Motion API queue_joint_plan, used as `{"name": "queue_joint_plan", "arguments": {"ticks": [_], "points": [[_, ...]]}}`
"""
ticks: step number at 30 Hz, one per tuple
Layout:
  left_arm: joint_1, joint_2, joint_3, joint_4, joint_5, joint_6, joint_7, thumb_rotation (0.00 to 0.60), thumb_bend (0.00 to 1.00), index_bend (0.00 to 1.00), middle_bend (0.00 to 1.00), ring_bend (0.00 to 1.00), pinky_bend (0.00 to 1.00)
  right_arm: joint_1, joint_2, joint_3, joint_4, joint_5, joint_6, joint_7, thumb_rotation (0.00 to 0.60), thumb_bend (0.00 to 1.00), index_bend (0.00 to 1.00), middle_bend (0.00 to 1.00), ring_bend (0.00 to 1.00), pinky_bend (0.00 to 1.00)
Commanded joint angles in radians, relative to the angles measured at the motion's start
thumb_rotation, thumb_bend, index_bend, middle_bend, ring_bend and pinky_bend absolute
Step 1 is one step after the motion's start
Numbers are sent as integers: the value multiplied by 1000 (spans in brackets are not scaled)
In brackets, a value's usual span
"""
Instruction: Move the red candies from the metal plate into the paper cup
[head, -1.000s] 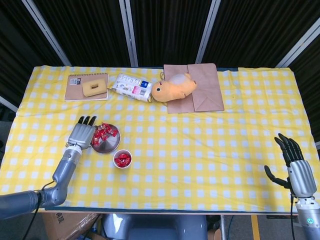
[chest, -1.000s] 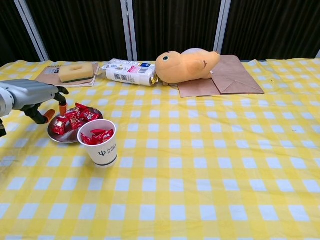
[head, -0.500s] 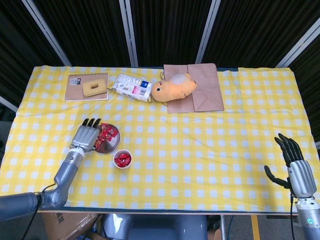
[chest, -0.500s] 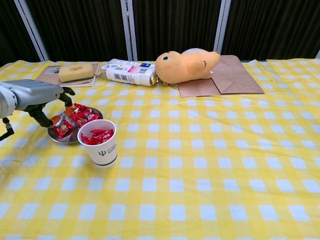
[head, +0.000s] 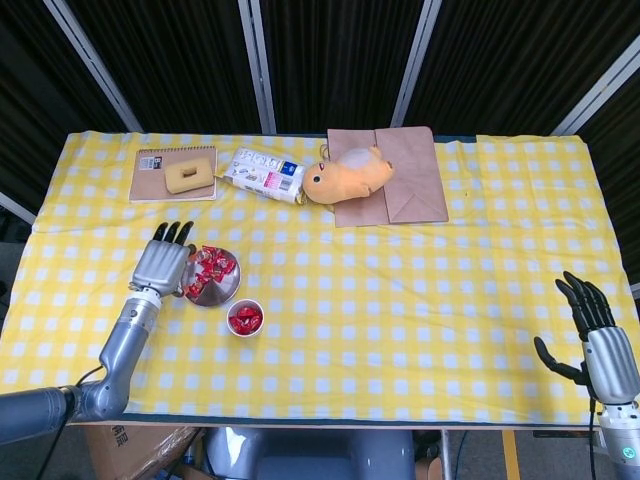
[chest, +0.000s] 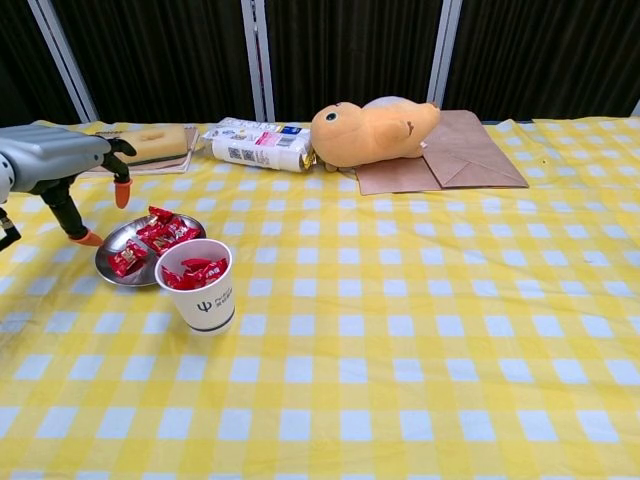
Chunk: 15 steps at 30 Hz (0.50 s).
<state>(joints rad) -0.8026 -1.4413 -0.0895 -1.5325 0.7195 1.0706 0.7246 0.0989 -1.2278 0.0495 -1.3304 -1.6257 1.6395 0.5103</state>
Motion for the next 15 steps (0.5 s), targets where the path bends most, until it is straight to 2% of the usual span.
{"name": "queue_joint_plan", "arguments": {"ticks": [1, 4, 15], "points": [[1, -20, 0, 4, -38, 24, 38, 600, 203, 401, 0, 0, 0, 0, 0, 0, 0, -2, 0, 0, 600, 424, 0, 0, 0, 0], [-3, -31, -3, 16, -50, 24, 51, 600, 204, 371, 0, 0, 0, 0, 0, -1, -1, -3, -1, -1, 600, 424, 0, 0, 0, 0], [-32, -101, -18, 106, -51, -33, 51, 600, 264, 385, 0, 0, 0, -1, 0, 0, 0, -2, -3, -2, 600, 424, 0, 0, 0, 0]]}}
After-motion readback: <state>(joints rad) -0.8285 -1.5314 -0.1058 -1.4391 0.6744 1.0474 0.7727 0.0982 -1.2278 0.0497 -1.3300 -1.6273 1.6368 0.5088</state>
